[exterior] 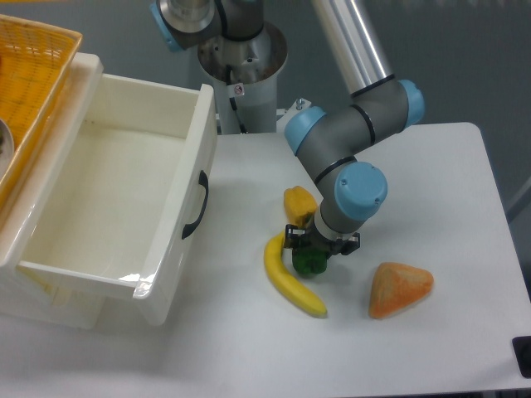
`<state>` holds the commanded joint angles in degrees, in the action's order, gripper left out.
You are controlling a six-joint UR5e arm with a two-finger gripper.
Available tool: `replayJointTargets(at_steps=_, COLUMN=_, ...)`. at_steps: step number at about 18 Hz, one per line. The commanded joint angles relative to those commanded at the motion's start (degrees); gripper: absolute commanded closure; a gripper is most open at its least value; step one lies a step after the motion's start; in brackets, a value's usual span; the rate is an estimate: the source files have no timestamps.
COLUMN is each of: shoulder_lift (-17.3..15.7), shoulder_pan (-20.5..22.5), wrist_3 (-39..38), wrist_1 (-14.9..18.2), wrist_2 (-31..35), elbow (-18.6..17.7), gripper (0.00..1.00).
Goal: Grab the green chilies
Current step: 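Close the gripper on the green pepper, then lift the green pepper up off the table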
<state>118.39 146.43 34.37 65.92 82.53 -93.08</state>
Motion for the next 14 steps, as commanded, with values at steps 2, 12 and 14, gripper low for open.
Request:
replayJointTargets(at_steps=2, shoulder_lift=-0.26, shoulder_pan=0.00, wrist_3=0.26, wrist_1=0.17, wrist_2=0.09, elbow=0.70, gripper=0.63)
replayJointTargets(at_steps=12, shoulder_lift=-5.00, shoulder_pan=-2.20, wrist_3=10.26, wrist_1=1.31, wrist_2=5.00, elbow=2.38, gripper=0.63)
replayJointTargets(at_steps=14, shoulder_lift=-6.41, shoulder_pan=-2.37, wrist_3=13.17, wrist_1=2.72, wrist_2=5.45, elbow=2.46, gripper=0.63)
